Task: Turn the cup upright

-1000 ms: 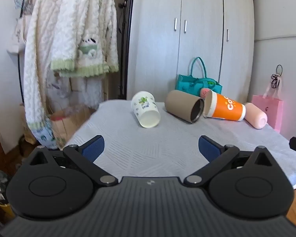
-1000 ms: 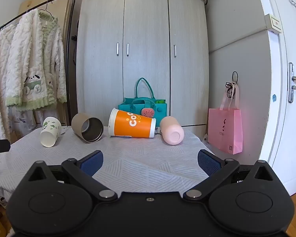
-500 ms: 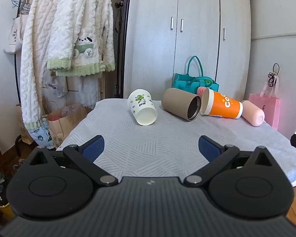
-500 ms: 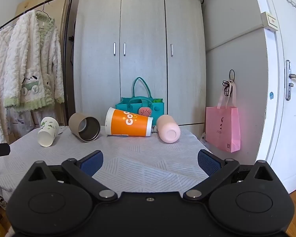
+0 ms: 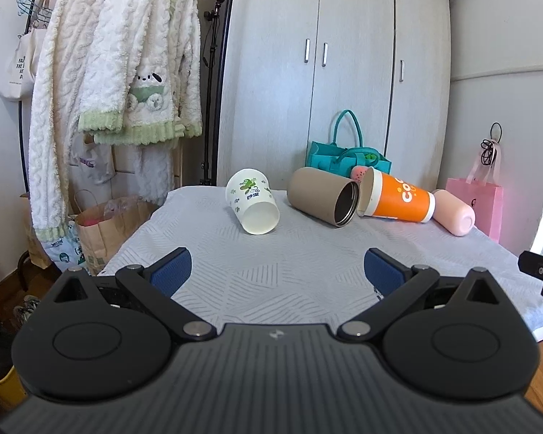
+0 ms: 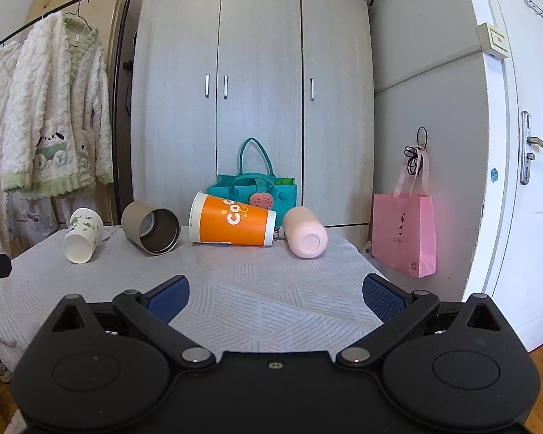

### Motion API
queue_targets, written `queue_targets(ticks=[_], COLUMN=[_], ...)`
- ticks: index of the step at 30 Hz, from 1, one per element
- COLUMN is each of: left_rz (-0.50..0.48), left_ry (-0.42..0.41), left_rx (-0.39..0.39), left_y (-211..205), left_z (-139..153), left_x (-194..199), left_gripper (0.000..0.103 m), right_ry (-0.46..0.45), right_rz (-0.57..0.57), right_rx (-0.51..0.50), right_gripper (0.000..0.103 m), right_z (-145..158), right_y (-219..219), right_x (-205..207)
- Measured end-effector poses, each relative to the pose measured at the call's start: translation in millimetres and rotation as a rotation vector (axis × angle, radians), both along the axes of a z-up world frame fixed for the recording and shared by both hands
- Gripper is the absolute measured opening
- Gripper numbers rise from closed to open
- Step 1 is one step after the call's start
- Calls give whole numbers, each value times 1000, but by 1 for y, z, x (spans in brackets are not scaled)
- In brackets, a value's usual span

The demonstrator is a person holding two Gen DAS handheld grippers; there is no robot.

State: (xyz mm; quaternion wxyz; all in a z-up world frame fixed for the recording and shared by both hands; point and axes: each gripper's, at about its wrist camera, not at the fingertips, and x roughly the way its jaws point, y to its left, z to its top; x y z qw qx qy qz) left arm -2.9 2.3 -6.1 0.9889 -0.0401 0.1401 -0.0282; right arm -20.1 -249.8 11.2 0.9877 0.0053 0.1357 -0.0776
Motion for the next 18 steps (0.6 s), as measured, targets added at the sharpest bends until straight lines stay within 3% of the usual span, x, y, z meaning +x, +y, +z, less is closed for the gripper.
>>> queue_targets(ticks=[18], left_rz=[18], left_ry=[-19], left_rx=[11], left_y=[2], left_z=[-6], left_x=[-2], left_gripper=[103], right_ry=[12], right_rz=[24], right_rx=[0], right_gripper=[103], right_z=[-3], right_y=[4], right_x=[4])
